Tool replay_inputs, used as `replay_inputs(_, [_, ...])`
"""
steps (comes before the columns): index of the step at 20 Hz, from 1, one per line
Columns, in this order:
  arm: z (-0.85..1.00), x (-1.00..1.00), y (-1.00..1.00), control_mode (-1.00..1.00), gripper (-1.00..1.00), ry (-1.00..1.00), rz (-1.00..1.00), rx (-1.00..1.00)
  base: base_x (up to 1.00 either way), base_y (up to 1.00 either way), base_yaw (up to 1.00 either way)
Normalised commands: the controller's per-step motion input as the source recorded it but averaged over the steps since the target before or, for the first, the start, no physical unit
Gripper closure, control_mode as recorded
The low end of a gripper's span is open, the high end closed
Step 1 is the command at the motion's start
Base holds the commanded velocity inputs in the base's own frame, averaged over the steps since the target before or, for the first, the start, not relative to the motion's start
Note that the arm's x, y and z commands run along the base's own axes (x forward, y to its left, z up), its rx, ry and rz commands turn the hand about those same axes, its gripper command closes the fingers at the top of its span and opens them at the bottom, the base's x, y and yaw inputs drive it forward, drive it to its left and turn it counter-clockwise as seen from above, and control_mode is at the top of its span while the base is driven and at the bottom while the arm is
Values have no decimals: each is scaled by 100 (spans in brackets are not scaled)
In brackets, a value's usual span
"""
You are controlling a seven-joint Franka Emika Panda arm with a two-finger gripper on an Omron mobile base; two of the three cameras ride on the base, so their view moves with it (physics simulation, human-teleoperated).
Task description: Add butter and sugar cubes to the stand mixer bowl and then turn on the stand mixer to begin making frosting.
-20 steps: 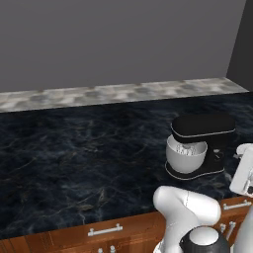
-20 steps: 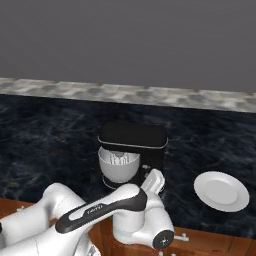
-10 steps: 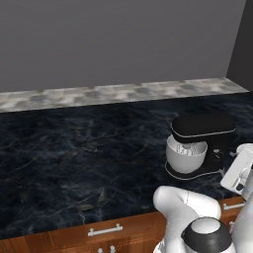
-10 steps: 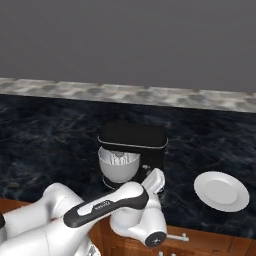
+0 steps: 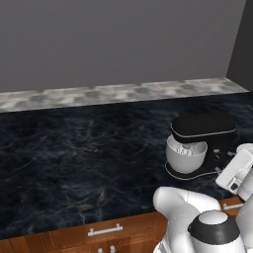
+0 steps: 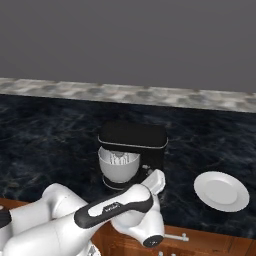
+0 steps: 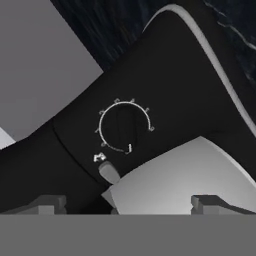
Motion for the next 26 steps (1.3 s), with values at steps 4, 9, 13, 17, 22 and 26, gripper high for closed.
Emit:
replay_inputs(4, [0,8,-6,-100,-100,-5,0,2,0,0,0])
replay_inputs(9, [-3,8,-4,-100,-100,-1,0,0,0,0,0])
replay_inputs(13, [-1,14,-1,-100,-100,0,-1,0,0,0,0])
replay_inputs(17, [0,17,0,-100,-100,3,-2,0,0,0,0])
replay_inputs(22, [-6,13,0,-100,-100,1,-1,0,0,0,0])
replay_inputs(26, [-13,10,0,-100,-100,0,0,0,0,0,0])
